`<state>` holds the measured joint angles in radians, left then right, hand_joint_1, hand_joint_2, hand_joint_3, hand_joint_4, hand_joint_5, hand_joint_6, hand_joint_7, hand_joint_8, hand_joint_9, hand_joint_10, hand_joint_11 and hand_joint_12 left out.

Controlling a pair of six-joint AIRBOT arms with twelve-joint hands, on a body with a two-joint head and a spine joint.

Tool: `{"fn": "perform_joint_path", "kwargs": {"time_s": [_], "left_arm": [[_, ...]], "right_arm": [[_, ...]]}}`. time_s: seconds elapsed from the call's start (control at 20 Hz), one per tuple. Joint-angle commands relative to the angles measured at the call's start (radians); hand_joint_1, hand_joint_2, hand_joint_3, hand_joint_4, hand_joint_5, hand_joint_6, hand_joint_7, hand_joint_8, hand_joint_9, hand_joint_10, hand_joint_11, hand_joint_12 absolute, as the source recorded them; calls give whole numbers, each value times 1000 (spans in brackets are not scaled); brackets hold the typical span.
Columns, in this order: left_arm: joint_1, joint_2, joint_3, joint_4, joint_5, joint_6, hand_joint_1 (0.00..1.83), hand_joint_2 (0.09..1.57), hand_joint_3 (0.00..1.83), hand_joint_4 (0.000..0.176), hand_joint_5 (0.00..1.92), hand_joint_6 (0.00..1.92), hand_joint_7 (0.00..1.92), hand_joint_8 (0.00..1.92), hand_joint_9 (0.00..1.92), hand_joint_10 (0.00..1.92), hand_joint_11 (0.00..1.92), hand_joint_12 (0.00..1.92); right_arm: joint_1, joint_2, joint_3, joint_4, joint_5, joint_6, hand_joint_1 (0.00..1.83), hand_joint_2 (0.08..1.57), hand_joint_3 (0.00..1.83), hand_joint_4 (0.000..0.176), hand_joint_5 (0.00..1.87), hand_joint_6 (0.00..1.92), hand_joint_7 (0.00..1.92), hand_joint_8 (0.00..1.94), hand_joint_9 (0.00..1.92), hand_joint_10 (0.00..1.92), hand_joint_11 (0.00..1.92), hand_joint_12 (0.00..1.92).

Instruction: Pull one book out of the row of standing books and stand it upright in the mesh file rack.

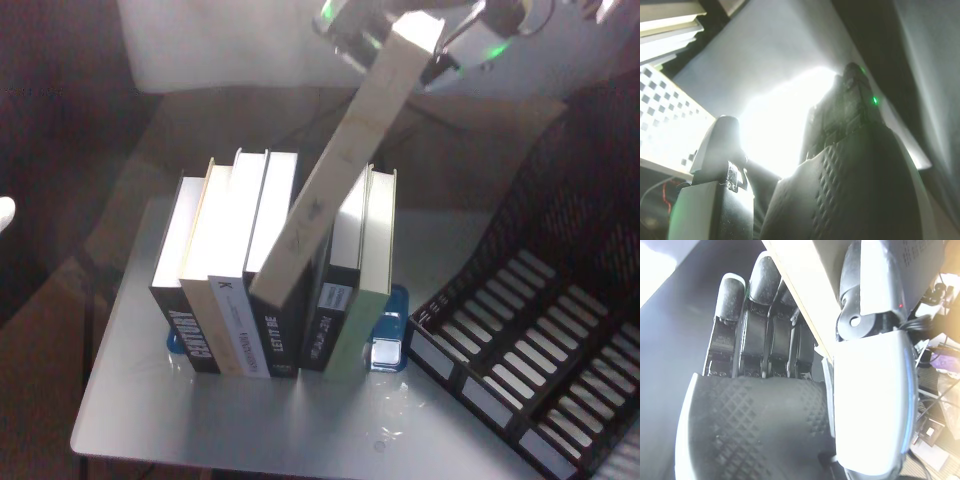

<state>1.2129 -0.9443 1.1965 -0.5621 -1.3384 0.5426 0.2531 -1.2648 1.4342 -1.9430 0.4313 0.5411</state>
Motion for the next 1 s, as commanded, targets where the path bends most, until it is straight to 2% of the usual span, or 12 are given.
{"fn": "perform_joint_path", "kwargs": {"time_s": [0.0, 0.05, 0.1, 0.2, 0.25, 0.3, 0.35, 0.45, 0.5, 0.55, 0.6, 0.95], "left_arm": [[-8, 6, 9, -13, -123, -6, 646, 1404, 1, 0, 84, 0, 0, 0, 0, 0, 0, 0], [-9, 6, 9, -12, -123, -6, 636, 1404, 1, 0, 83, 0, 0, 0, 0, 0, 0, 0], [-9, 6, 9, -11, -123, -6, 657, 1398, 0, 0, 94, 4, 2, 1, 0, 0, 0, 0], [-10, 6, 9, -11, -123, -7, 665, 1397, 0, 0, 97, 4, 0, 0, 0, 0, 0, 0], [-10, 6, 9, -11, -123, -7, 663, 1394, 0, 0, 96, 4, 0, 0, 0, 0, 0, 0], [-10, 6, 9, -11, -123, -7, 675, 1392, 0, 0, 107, 7, 0, 0, 0, 0, 0, 0], [-10, 6, 9, -11, -123, -8, 680, 1392, 0, 0, 109, 7, 0, 0, 0, 0, 0, 0], [-12, 6, 9, -8, -124, -9, 684, 1392, 0, 0, 103, 4, 0, 0, 0, 0, 0, 0], [-13, 6, 9, -7, -123, -9, 696, 1388, 0, 0, 114, 6, 0, 0, 0, 0, 0, 0], [-14, 6, 8, -7, -122, -9, 696, 1388, 0, 0, 114, 6, 0, 0, 0, 0, 0, 0], [-14, 6, 8, -7, -122, -9, 700, 1389, 0, 0, 109, 3, 0, 0, 0, 0, 0, 0], [-14, 7, 5, -6, -119, -11, 675, 1380, 0, 0, 100, 2, 0, 0, 0, 0, 0, 0]], "right_arm": [[25, 25, -4, 43, -47, -13, 1352, 1191, 0, 0, 762, 1283, 892, 1153, 738, 1466, 176, 1833], [32, 37, -10, 43, -49, -14, 1350, 1193, 1, 0, 760, 1296, 897, 1144, 722, 1481, 113, 1848], [43, 52, -19, 43, -52, -14, 1348, 1197, 1, 0, 764, 1290, 862, 1110, 744, 1544, 280, 1905], [67, 83, -37, 57, -63, -28, 1343, 1203, 2, 0, 758, 1310, 842, 1112, 745, 1557, 344, 1888], [74, 94, -42, 74, -63, -41, 1341, 1211, 2, 0, 759, 1344, 811, 1159, 723, 1543, 279, 1840], [85, 105, -49, 90, -64, -52, 1343, 1206, 0, 0, 775, 1323, 859, 1199, 680, 1479, 85, 1809], [99, 117, -58, 92, -69, -58, 1345, 1204, 0, 0, 757, 1332, 869, 1217, 691, 1449, 85, 1779], [125, 145, -80, 92, -78, -62, 1349, 1199, 0, 0, 763, 1295, 852, 1231, 733, 1449, 369, 1707], [140, 164, -94, 92, -82, -66, 1349, 1197, 1, 0, 780, 1252, 850, 1185, 733, 1531, 336, 1888], [153, 183, -107, 92, -87, -68, 1349, 1197, 1, 0, 780, 1252, 850, 1185, 733, 1531, 336, 1888], [160, 193, -114, 92, -89, -70, 1341, 1216, 4, 0, 758, 1288, 847, 1273, 642, 1561, 81, 1883], [194, 322, -195, -1, -103, -45, 1343, 1218, 0, 0, 719, 1337, 874, 1284, 653, 1491, 147, 1785]]}}
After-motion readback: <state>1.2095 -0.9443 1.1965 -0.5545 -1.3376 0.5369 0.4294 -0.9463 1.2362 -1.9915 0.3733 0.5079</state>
